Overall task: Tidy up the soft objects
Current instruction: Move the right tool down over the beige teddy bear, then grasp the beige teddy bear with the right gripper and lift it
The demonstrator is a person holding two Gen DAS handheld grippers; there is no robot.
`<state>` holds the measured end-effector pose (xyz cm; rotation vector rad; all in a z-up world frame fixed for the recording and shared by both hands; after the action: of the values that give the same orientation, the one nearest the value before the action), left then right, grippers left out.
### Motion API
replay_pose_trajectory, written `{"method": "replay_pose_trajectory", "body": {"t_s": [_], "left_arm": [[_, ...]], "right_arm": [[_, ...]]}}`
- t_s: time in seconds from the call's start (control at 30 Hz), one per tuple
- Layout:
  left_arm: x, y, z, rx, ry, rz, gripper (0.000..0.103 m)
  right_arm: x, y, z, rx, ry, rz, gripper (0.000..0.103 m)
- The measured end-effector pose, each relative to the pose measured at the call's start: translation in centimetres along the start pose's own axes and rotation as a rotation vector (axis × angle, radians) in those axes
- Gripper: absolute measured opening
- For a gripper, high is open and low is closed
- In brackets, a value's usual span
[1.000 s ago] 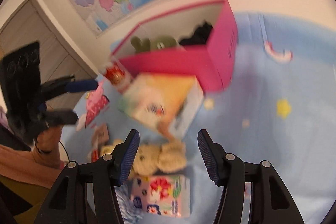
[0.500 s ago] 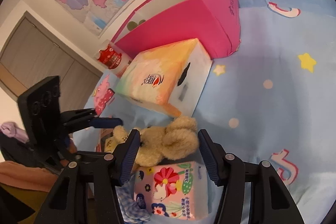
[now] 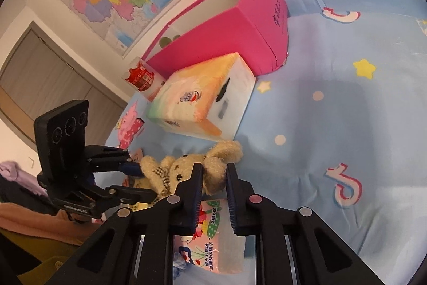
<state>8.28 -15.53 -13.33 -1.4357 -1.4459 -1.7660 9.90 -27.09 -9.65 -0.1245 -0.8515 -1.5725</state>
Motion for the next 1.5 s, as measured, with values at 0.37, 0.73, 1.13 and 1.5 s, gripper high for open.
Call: {"method": "replay_pose_trajectory", "body": {"t_s": [0.37,0.73,1.13,1.5], "left_arm": [[0.7,1.5,0.6,0.081,-0.022,-0.029,0.033],[3.5,2.9,0.6,0.098,-0.063,-0.102,0.028],[2.3,1.7,2.2,0.100,-0.039,-0.049,0.047],[-1.1,0.9,0.0,0.066,-0.113,0.066,0.047]], "right_arm": [[1.0,0.9,3.6,0.096,-0.002,-0.035,0.014],[1.3,2.1,6.0,0.156,0.016,-0.052,0.013],[1.4,2.5,5.1,0.144,-0.019,-0.054,0.014],[-0.6,1.3,-1.5,-0.067,0.015,0.005,0.062]]}}
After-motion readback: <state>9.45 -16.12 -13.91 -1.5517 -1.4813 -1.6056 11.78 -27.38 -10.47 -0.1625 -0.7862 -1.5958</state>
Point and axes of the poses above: each gripper's, at about its wrist camera, not at the fingertips, and x roughly against the way its jaws point, z to its left, y to its top, the point moved 6 cm from there along -x, roughly the way its jaws point, and after that the axes turned 14 degrees about y, right-handed, at the moved point
